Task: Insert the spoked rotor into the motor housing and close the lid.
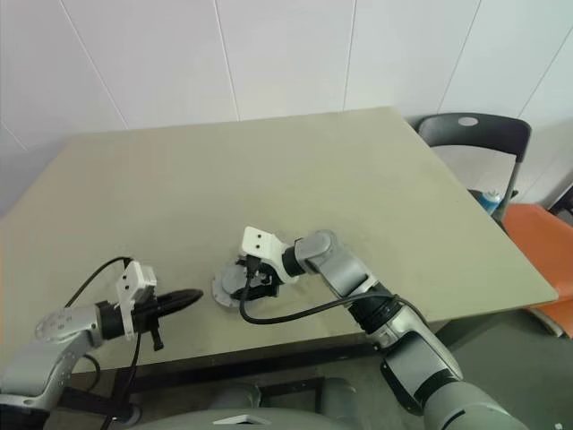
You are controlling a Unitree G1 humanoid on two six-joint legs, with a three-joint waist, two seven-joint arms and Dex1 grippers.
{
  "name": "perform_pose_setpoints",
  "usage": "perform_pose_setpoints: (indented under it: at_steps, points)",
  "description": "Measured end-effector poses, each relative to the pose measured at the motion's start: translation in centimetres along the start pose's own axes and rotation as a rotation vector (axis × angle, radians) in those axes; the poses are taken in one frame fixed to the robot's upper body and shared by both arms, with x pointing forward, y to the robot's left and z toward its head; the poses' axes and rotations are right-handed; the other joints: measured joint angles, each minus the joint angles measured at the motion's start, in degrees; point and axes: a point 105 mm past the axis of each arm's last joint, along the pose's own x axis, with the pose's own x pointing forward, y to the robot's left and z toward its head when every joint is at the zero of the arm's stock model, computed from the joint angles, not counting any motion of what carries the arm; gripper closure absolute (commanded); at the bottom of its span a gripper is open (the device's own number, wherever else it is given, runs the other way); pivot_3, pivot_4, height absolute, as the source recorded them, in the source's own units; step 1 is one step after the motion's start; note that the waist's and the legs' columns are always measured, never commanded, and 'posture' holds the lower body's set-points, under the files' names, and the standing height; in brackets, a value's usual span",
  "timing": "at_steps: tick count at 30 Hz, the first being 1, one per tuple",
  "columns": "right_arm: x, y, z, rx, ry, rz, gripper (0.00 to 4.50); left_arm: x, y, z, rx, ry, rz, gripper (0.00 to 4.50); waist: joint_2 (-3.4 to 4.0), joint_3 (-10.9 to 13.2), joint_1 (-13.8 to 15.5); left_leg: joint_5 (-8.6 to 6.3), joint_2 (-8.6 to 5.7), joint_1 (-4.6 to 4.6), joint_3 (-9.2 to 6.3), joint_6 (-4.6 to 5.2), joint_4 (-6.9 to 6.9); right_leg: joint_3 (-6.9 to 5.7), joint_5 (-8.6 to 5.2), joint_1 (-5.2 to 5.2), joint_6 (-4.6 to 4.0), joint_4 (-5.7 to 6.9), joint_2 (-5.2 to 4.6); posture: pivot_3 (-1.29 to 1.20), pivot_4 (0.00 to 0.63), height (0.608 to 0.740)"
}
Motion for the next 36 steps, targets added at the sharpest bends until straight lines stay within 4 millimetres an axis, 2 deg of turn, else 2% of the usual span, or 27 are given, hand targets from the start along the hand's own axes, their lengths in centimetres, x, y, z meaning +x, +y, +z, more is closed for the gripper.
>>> perform_pose_setpoints:
  at_steps: [5, 8, 21, 32, 35, 36]
  points:
    - [0.0, -0.1, 0.0, -0.006, 0.000, 0.001, 1.23, 1.3, 1.6, 3.6, 0.057, -0.091, -0.015, 4.50, -0.03, 0.0, 0.3, 0.02, 0.00, 0.02, 0.01, 0.00, 0.02, 0.00, 0.01, 0.04, 0.01, 0.10, 0.05, 0.00, 0.000, 0.740]
    - [0.0, -0.2, 0.0, -0.008, 0.000, 0.002, 1.23, 1.9, 2.1, 4.4, 0.053, -0.111, -0.039, 4.50, -0.03, 0.0, 0.4, 0.04, 0.00, 0.00, 0.01, -0.02, 0.01, 0.01, 0.01, 0.06, 0.01, 0.19, 0.08, 0.00, 0.000, 0.740]
    - [-0.1, -0.5, -0.1, -0.008, 0.002, -0.005, 1.23, 4.7, 0.7, 2.0, -0.069, -0.080, -0.178, 4.50, -0.03, 0.0, 0.8, 0.06, 0.00, 0.00, 0.00, -0.05, 0.17, 0.01, 0.00, 0.00, -0.01, 0.48, 0.08, 0.00, 0.000, 0.740]
    - [-0.1, -0.8, -0.4, 0.008, 0.009, -0.019, 1.23, 6.1, 1.3, 0.8, -0.031, -0.036, -0.173, 4.50, 0.14, -0.1, 1.0, -0.04, 0.00, 0.33, -0.03, -0.22, 0.19, -0.05, -0.03, 0.25, -0.01, 0.48, -0.02, 0.00, 0.000, 0.740]
    - [-0.1, -1.0, -0.5, 0.024, 0.017, -0.033, 0.16, 6.2, 1.5, 0.6, -0.038, -0.023, -0.173, 4.50, 0.23, -0.1, 0.9, -0.07, 0.01, 0.72, -0.03, -0.25, 0.19, -0.06, -0.05, 0.59, -0.01, 0.43, -0.04, 0.00, 0.000, 0.740]
    - [-0.1, -1.1, -0.6, 0.033, 0.023, -0.043, 0.04, 6.2, 1.5, 0.5, -0.036, -0.016, -0.175, 4.50, 0.28, -0.2, 0.8, -0.08, 0.03, 0.80, -0.05, -0.26, 0.18, -0.11, -0.05, 0.69, -0.01, 0.34, -0.03, 0.00, 0.000, 0.740]
